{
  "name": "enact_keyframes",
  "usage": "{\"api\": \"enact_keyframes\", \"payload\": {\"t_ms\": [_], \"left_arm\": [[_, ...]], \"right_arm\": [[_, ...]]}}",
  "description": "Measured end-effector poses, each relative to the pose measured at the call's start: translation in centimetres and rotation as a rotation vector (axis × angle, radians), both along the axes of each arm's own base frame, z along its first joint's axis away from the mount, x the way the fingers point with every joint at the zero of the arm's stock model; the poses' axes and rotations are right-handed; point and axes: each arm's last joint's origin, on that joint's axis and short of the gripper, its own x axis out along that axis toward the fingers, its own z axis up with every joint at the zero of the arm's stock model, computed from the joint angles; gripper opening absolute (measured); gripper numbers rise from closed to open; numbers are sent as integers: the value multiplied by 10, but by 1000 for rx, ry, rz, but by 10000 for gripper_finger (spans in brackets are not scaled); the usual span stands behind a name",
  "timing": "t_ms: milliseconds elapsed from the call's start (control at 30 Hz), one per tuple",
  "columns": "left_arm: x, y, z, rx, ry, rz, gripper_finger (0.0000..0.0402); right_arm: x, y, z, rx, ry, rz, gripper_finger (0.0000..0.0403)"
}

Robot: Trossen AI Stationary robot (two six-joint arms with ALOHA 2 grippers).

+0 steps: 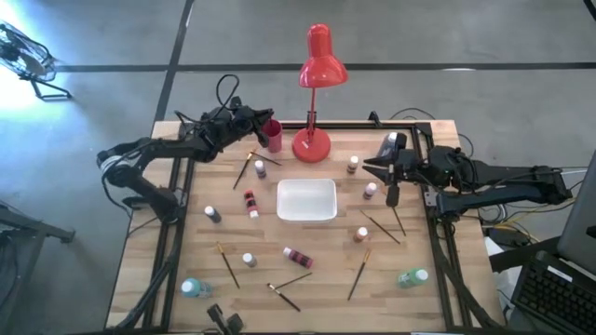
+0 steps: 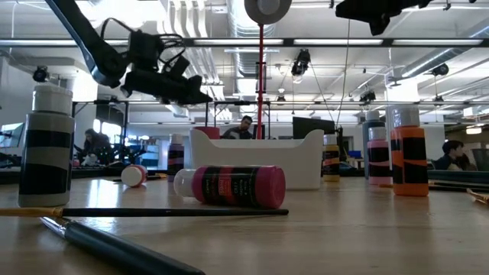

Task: Pick & Place Paint Supplies
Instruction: Put the gold paint brush into the red cup

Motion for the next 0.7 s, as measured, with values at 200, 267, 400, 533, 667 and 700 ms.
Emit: {"api": "enact_keyframes", "payload": {"t_ms": [200,267,400,533,667,700], "left_arm": [[5,4,-11,-43,14,-20,19],[6,4,-13,-62,11,-22,19],[6,5,-21,-113,27,-19,19],[6,5,-27,-150,50,-17,19],[7,6,-31,-177,54,-15,19],[7,6,-31,-181,58,-15,19]], "right_arm": [[0,0,0,3,-1,-8,91],[0,0,0,4,-1,-9,94],[0,0,-1,5,8,-10,98],[0,0,-1,7,11,-10,95],[0,0,-1,7,11,-10,80],[0,0,-1,7,10,-10,76]]}}
